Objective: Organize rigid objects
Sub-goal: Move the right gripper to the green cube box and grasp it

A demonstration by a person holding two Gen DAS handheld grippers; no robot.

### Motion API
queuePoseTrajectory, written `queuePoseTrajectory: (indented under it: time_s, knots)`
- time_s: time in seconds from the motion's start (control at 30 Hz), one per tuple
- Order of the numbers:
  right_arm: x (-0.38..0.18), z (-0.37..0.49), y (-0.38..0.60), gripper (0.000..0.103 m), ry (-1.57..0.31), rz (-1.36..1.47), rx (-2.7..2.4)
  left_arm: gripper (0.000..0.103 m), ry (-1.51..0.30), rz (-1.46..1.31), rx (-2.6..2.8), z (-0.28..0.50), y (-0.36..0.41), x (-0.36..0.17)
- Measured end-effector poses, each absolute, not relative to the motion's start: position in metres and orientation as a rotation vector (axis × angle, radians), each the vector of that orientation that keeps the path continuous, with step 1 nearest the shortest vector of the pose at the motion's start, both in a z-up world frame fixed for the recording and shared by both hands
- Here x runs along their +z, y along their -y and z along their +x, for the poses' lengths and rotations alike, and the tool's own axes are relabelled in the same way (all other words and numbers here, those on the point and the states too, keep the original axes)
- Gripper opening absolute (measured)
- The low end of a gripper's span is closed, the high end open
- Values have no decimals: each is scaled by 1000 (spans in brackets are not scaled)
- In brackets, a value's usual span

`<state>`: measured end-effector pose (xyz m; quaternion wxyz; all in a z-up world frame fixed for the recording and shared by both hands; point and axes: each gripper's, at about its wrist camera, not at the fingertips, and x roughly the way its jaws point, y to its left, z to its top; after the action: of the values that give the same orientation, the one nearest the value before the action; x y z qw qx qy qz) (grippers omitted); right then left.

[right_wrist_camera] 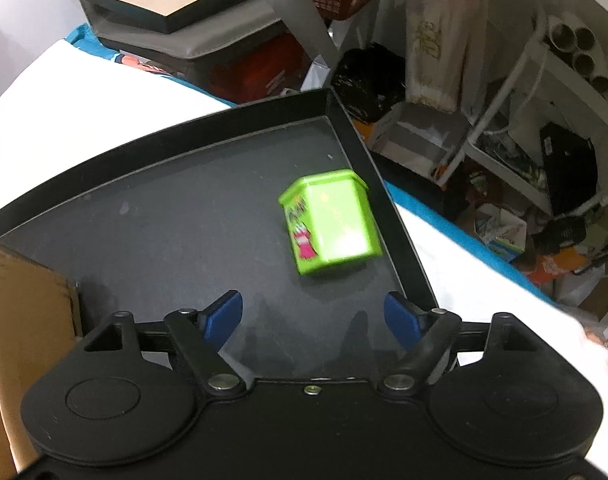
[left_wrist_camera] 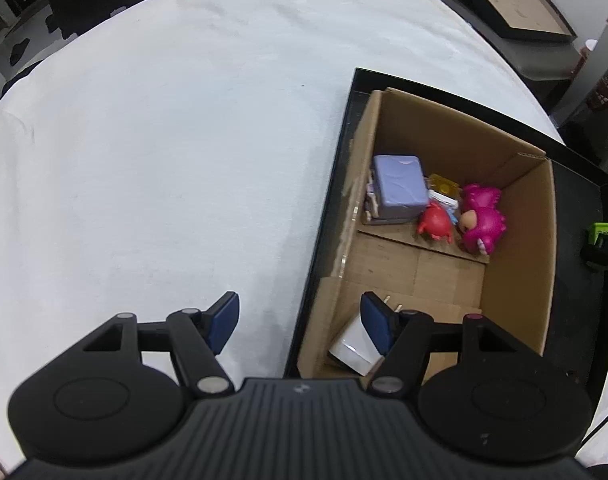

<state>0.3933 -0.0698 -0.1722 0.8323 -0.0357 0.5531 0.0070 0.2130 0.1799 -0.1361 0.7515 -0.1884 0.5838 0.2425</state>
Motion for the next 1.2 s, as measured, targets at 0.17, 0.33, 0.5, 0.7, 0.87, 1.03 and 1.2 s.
queuePoseTrajectory:
  time_s: [0.17,0.33,0.5,0.7,0.87,1.03,1.2]
  knots:
    - [-172,403,63,78,-1153,-120,10,65,-1289,-405,537,216,-182,-141]
    - [-178,411,63,78,-1191,-110,-3,65,-1300,-398,538,223,-180,-144]
    - [-181,413,57,80,-1204,-99,-8,65,-1309,-387,533,225,-176,-146]
    - [-178,418,61,80,-1173,-123,-48,65,-1318,-389,539,228,-173,-149]
    - [-179,425,64,81,-1152,-143,-22,65,-1319,-387,531,231,-172,-148]
    - [-184,425,63,51,-1168,-135,6,65,-1311,-381,529,232,-172,-143]
    - [-180,410,62,51,-1163,-100,40,65,-1299,-388,539,229,-173,-139]
